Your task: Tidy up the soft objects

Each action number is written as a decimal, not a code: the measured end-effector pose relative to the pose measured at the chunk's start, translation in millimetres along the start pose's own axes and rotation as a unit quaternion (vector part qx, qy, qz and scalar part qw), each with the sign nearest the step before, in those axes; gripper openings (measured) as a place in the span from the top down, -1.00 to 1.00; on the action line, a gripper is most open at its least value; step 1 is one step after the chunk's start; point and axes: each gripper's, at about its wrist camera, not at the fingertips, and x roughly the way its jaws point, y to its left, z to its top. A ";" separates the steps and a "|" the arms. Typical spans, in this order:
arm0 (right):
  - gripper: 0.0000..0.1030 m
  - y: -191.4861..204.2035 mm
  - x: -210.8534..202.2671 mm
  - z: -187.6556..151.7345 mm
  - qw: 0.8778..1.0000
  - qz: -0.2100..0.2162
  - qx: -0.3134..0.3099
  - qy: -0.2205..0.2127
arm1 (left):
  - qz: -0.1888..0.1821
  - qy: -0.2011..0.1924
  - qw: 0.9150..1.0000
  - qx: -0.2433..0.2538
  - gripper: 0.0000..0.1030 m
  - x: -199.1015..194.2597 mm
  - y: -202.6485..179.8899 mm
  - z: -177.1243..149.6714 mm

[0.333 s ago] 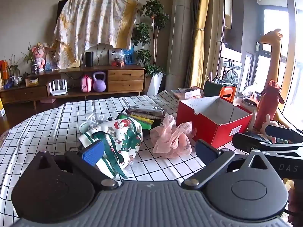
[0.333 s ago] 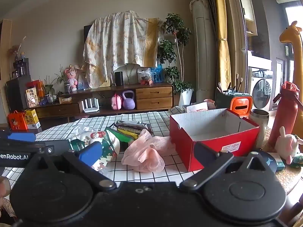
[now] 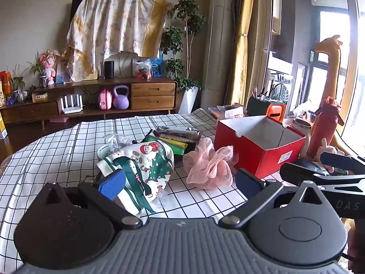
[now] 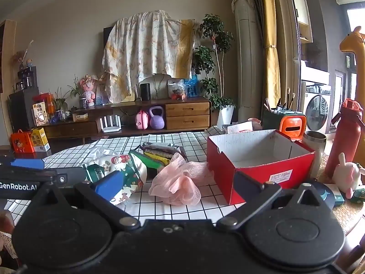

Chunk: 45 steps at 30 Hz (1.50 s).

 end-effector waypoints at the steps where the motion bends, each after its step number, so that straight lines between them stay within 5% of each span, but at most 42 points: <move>1: -1.00 -0.1 -0.4 -0.6 1.000 0.000 0.000 -0.001 | 0.002 -0.002 1.000 0.002 -1.00 -0.5 -1.4 -0.5; 45: -1.00 0.7 2.4 -4.4 1.000 0.007 -0.002 0.005 | -0.003 -0.001 1.000 -0.016 -1.00 -8.6 8.3 4.1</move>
